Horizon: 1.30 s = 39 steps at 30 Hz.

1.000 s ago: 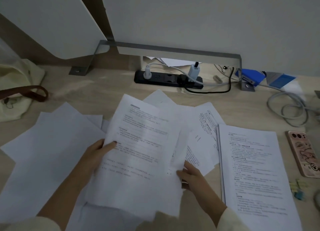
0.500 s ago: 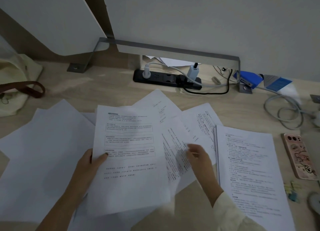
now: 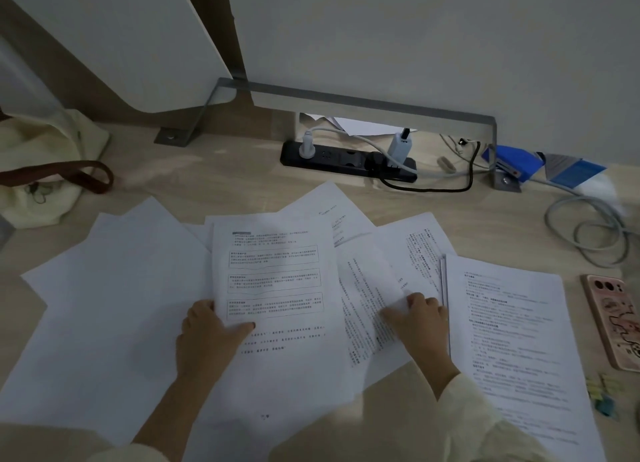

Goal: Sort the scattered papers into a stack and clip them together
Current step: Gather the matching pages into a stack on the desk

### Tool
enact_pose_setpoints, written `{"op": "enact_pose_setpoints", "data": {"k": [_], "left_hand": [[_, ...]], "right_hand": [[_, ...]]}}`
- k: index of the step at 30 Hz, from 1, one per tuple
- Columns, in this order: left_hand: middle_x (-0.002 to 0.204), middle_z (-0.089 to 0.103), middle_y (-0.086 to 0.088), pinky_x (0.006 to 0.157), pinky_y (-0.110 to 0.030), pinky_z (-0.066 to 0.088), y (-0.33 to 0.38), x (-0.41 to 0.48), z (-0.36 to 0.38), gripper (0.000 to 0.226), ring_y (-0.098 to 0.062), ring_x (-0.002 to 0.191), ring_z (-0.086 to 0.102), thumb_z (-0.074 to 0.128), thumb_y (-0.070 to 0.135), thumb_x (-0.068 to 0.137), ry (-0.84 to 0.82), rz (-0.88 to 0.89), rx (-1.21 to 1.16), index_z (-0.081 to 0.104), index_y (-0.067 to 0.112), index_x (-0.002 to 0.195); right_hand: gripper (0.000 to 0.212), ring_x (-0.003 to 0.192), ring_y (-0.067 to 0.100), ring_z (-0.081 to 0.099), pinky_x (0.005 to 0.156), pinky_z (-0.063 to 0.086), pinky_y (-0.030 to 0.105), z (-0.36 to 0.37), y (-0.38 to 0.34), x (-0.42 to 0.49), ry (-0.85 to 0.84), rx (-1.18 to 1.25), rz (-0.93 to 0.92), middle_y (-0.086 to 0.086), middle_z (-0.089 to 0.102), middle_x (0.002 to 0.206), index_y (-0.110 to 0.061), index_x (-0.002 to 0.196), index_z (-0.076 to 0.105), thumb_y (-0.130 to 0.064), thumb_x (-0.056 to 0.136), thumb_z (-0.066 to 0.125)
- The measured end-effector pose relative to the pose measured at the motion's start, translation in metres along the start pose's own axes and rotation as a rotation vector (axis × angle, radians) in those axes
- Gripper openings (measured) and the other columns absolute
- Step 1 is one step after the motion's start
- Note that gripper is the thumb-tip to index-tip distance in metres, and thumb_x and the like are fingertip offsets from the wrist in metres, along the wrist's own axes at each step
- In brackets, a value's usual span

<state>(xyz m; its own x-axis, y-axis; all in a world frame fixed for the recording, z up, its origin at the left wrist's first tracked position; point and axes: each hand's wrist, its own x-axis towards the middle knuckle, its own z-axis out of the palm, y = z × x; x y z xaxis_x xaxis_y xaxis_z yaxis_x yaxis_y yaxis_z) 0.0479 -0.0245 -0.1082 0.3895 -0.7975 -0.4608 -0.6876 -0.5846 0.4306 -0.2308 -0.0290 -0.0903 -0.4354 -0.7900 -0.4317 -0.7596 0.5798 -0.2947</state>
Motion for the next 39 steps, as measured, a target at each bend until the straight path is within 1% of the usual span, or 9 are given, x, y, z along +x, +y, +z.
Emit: {"op": "enact_pose_setpoints", "data": {"k": [5,9,15,20,24,27,31,33,39], "left_hand": [[0.121,0.043,-0.014,0.087,-0.043,0.041,0.002,0.001,0.0,0.066,-0.03,0.118,0.039,0.072,0.039,0.072,-0.074,-0.005,0.026,0.043,0.004,0.12],[0.123,0.041,-0.013,0.085,-0.04,0.04,0.006,-0.005,0.004,0.055,-0.028,0.12,0.036,0.065,0.038,0.079,-0.064,0.033,0.021,0.045,0.007,0.121],[0.111,0.052,-0.012,0.087,-0.041,0.045,0.001,-0.003,-0.002,0.031,-0.029,0.103,0.05,0.054,0.028,0.088,-0.069,0.018,-0.107,0.051,0.007,0.11],[0.109,0.06,-0.012,0.071,-0.033,0.046,0.0,-0.015,-0.015,0.024,-0.026,0.089,0.057,0.05,0.018,0.092,-0.094,-0.011,-0.425,0.051,0.009,0.114],[0.116,0.058,-0.014,0.082,-0.036,0.043,-0.004,-0.023,-0.018,0.032,-0.027,0.098,0.054,0.045,0.013,0.093,-0.122,-0.028,-0.478,0.049,0.004,0.124],[0.113,0.059,-0.015,0.083,-0.036,0.044,-0.006,-0.028,-0.017,0.025,-0.027,0.095,0.055,0.046,0.008,0.092,-0.139,-0.089,-0.586,0.053,0.007,0.116],[0.113,0.061,-0.019,0.081,-0.04,0.046,-0.007,-0.031,-0.013,0.021,-0.029,0.09,0.058,0.047,0.008,0.091,-0.2,-0.11,-0.681,0.053,0.007,0.112],[0.112,0.061,-0.016,0.08,-0.039,0.046,-0.004,-0.034,-0.013,0.027,-0.027,0.088,0.057,0.047,0.017,0.094,-0.211,-0.132,-0.764,0.052,0.007,0.118],[0.114,0.047,-0.005,0.085,-0.04,0.039,0.028,-0.048,-0.015,0.061,-0.03,0.101,0.053,0.021,0.053,0.093,-0.258,-0.248,-1.171,0.043,0.011,0.131]], "right_hand": [[0.03,0.106,0.03,0.049,0.085,0.04,0.035,-0.006,0.002,-0.005,0.05,0.096,-0.072,0.012,0.063,0.107,-0.008,0.111,0.055,-0.029,0.09,0.051],[0.006,0.069,0.023,0.056,0.062,0.042,0.028,-0.023,-0.001,-0.012,0.141,0.241,-0.178,0.006,0.06,0.08,-0.018,0.092,0.046,-0.024,0.094,0.046],[0.012,0.052,0.013,0.048,0.047,0.034,0.026,-0.072,-0.003,-0.025,0.426,0.449,-0.242,-0.002,0.051,0.06,-0.014,0.095,0.05,-0.025,0.094,0.045],[0.013,0.067,0.007,0.051,0.055,0.039,0.024,-0.119,0.004,-0.028,0.593,0.853,-0.15,-0.002,0.054,0.078,-0.013,0.1,0.05,-0.023,0.094,0.046],[0.015,0.076,0.007,0.056,0.063,0.045,0.023,-0.133,0.011,-0.039,0.635,1.098,-0.048,-0.002,0.058,0.089,-0.016,0.107,0.049,-0.022,0.093,0.046],[0.016,0.08,0.014,0.059,0.066,0.047,0.027,-0.13,0.019,-0.046,0.523,1.208,0.013,-0.004,0.061,0.087,-0.017,0.107,0.051,-0.018,0.092,0.048],[0.012,0.086,0.035,0.061,0.066,0.047,0.038,-0.094,0.025,-0.051,0.238,1.217,0.066,0.015,0.065,0.09,-0.004,0.095,0.059,-0.012,0.09,0.052],[0.008,0.086,0.032,0.06,0.068,0.046,0.036,-0.067,0.021,-0.057,0.064,1.272,0.128,0.018,0.064,0.096,-0.003,0.088,0.057,-0.011,0.088,0.055],[0.015,0.065,0.023,0.062,0.057,0.053,0.028,0.003,0.0,-0.086,-0.44,1.131,0.225,0.011,0.066,0.076,-0.007,0.078,0.056,-0.017,0.088,0.058]]}}
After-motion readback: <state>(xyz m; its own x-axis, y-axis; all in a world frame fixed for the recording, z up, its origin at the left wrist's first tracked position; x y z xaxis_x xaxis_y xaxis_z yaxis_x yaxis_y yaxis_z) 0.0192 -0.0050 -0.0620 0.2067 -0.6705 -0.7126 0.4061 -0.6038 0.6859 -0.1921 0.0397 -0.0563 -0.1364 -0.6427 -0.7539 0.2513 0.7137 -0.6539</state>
